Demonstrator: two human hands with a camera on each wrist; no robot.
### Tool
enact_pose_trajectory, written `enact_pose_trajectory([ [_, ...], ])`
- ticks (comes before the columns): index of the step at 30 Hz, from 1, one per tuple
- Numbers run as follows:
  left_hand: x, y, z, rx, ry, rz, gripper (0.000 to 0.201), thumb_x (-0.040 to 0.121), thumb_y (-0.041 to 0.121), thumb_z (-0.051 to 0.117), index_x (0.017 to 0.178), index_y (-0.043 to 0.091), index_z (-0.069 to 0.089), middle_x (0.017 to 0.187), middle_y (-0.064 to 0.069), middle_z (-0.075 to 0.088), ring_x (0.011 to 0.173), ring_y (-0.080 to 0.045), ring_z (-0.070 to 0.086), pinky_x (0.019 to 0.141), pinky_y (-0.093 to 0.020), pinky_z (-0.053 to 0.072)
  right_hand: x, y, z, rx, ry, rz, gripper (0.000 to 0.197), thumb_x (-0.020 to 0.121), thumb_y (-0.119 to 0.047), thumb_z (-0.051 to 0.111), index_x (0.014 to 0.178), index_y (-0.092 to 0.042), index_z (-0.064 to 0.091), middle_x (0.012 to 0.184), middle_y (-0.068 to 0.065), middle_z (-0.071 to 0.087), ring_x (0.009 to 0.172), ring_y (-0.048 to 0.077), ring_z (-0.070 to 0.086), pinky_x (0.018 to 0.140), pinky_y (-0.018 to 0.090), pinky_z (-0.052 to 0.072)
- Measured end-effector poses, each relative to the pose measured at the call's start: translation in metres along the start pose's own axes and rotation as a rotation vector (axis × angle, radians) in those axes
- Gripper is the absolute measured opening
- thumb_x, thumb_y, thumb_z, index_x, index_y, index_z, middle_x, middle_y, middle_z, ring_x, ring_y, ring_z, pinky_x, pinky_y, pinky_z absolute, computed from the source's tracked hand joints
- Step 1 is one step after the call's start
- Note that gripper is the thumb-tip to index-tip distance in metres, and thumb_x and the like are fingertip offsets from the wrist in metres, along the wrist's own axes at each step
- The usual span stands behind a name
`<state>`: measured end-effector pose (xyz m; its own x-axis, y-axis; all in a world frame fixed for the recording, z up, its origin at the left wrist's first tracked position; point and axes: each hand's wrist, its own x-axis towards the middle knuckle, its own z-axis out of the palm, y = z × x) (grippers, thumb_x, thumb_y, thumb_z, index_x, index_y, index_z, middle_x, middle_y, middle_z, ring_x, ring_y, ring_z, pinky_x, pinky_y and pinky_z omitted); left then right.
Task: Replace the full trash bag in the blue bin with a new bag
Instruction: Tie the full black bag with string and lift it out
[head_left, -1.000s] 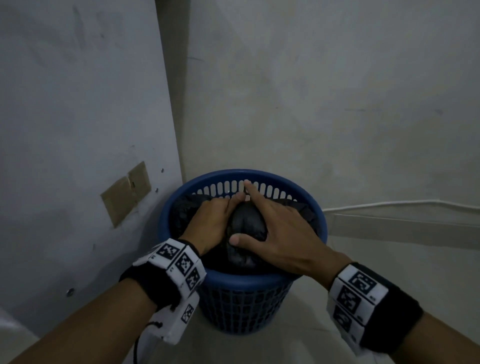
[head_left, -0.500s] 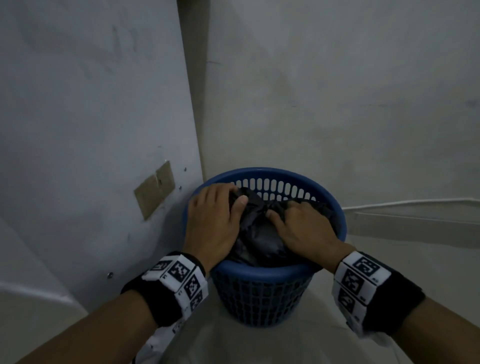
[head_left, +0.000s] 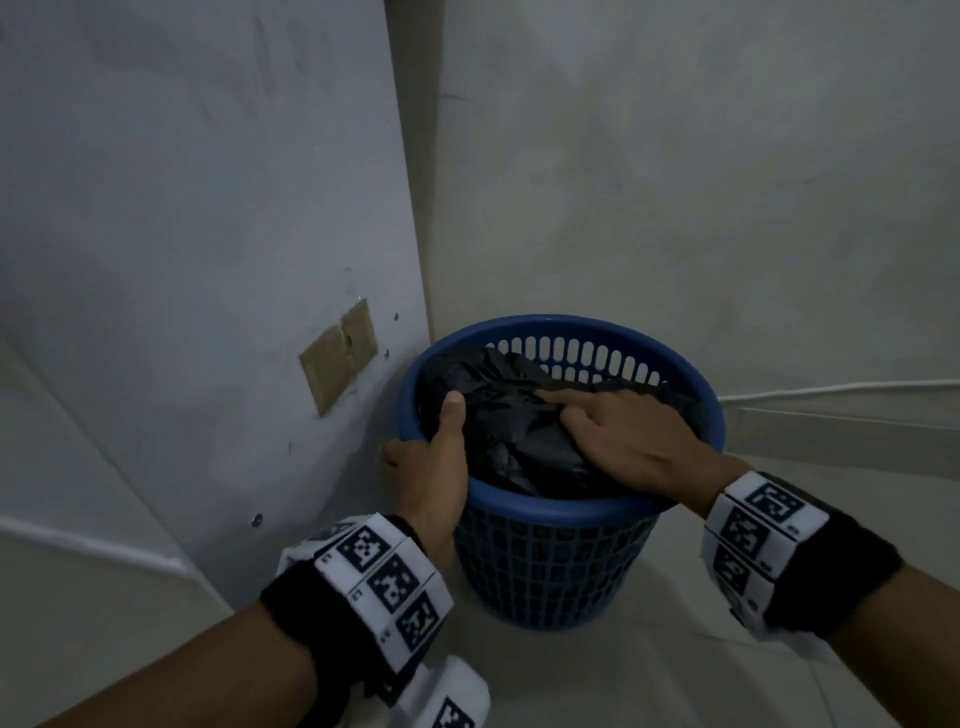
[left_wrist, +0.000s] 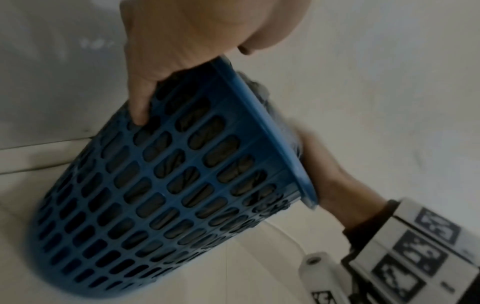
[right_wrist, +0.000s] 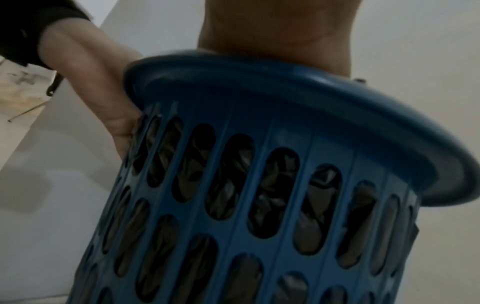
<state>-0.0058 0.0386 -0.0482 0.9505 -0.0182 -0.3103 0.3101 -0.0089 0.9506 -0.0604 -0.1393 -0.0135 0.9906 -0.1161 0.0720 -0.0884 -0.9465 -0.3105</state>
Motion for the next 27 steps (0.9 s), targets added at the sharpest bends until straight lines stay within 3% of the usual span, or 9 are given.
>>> enact_pose_trajectory([
  [3,0.002,-0.001,0.002,-0.046,0.020,0.002,0.086,0.078,0.068,0.056,0.141,0.023,0.017,0.139,-0.011,0.039,0.115,-0.030,0.052,0.097,-0.050,0.047,-0.004,-0.009,-0.003,0.053,-0.119,0.038,0.090,0.075,-0.086,0.001,0.139,-0.040,0.044,0.116,0.005,0.067,0.097,0.022,0.062,0.090,0.041,0.049],
  [5,0.001,0.000,0.003,-0.075,0.037,0.012,0.087,0.076,0.068,0.059,0.139,0.020,0.023,0.133,-0.011,0.045,0.111,-0.030,0.054,0.096,-0.049,0.049,-0.002,-0.015,-0.003,-0.085,-0.256,0.059,0.109,0.059,-0.098,0.004,0.149,-0.039,0.025,0.147,0.006,0.044,0.125,0.029,0.049,0.105,0.049,0.039],
  [7,0.004,-0.003,0.002,-0.074,0.036,0.044,0.110,0.061,0.081,0.059,0.144,0.017,0.024,0.135,-0.010,0.047,0.113,-0.030,0.055,0.096,-0.048,0.049,0.001,-0.019,-0.001,-0.200,-0.352,0.094,0.116,0.054,-0.099,0.011,0.152,-0.038,0.009,0.157,0.005,0.025,0.136,0.033,0.037,0.110,0.052,0.033],
  [10,0.007,-0.006,-0.001,-0.045,0.014,0.050,0.127,0.042,0.093,0.055,0.142,0.017,0.035,0.131,-0.007,0.054,0.109,-0.027,0.060,0.091,-0.045,0.053,0.007,-0.023,-0.001,-0.230,-0.411,0.110,0.118,0.051,-0.098,0.016,0.151,-0.037,0.006,0.157,0.006,0.024,0.131,0.033,0.043,0.105,0.049,0.040],
  [14,0.000,0.004,0.000,-0.029,0.037,0.018,0.079,0.077,0.067,0.059,0.132,0.015,0.040,0.124,-0.003,0.054,0.101,-0.018,0.060,0.079,-0.034,0.056,0.014,-0.022,0.001,-0.251,-0.407,0.151,0.115,0.051,-0.097,0.020,0.148,-0.036,0.009,0.148,0.009,0.036,0.121,0.034,0.050,0.095,0.044,0.047],
  [17,-0.011,0.015,0.003,-0.006,0.070,-0.047,0.063,0.088,0.052,0.057,0.134,0.020,0.028,0.117,0.007,0.040,0.091,-0.005,0.051,0.071,-0.018,0.044,0.011,-0.025,0.002,-0.230,-0.380,0.189,0.099,0.068,-0.088,0.034,0.146,-0.032,0.009,0.140,0.015,0.045,0.119,0.037,0.050,0.092,0.045,0.049],
  [20,-0.029,0.021,0.002,0.065,0.057,-0.136,0.061,0.087,0.053,0.056,0.132,0.024,0.026,0.122,0.009,0.041,0.088,0.007,0.047,0.068,-0.010,0.042,0.017,-0.023,-0.002,-0.129,-0.380,0.227,0.104,0.069,-0.084,0.045,0.148,-0.030,0.002,0.130,0.021,0.053,0.102,0.038,0.059,0.082,0.044,0.053],
  [23,-0.055,0.031,0.004,0.114,-0.040,-0.380,0.082,0.081,0.068,0.051,0.144,0.026,0.021,0.143,0.000,0.038,0.116,-0.020,0.051,0.092,-0.039,0.051,0.019,-0.017,-0.007,0.002,-0.370,0.287,0.110,0.064,-0.084,0.053,0.146,-0.029,0.006,0.121,0.022,0.059,0.096,0.038,0.062,0.081,0.047,0.055],
  [27,-0.071,0.059,0.014,-0.024,-0.214,-0.741,0.091,0.073,0.075,0.054,0.148,0.031,0.026,0.147,-0.007,0.039,0.122,-0.038,0.047,0.092,-0.056,0.049,0.022,-0.014,-0.020,0.152,-0.408,0.389,0.089,0.071,-0.070,0.065,0.133,-0.012,0.037,0.120,0.015,0.059,0.102,0.035,0.060,0.079,0.037,0.050],
])
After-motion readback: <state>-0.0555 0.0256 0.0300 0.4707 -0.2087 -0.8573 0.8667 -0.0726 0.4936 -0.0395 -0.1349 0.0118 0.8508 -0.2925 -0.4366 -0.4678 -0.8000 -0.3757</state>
